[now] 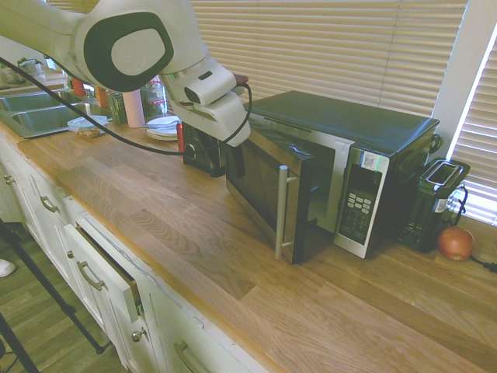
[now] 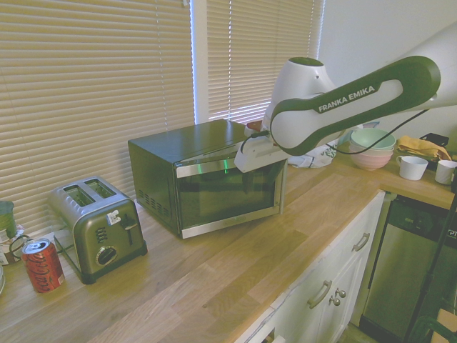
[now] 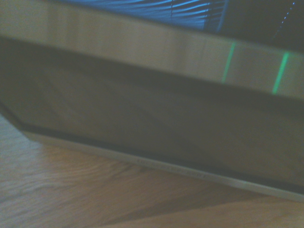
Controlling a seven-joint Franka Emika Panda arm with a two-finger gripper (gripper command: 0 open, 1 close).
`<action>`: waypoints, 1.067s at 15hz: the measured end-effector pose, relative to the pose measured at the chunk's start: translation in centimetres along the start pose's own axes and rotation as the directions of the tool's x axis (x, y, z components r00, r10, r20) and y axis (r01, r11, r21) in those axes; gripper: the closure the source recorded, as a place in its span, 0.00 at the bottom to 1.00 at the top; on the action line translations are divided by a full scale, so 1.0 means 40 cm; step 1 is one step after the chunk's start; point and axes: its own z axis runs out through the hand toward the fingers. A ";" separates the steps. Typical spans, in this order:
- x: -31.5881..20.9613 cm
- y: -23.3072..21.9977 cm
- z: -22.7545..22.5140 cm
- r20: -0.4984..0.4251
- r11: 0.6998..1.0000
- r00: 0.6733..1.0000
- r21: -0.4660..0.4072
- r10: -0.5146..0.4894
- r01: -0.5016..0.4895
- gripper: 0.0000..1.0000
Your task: Close the microwave
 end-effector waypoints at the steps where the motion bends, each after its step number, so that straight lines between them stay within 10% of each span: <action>1: 0.025 -0.002 0.005 -0.011 1.000 1.000 0.008 0.012 -0.012 0.00; 16: 0.280 -0.111 0.103 -0.033 0.999 0.999 0.028 0.017 -0.016 0.00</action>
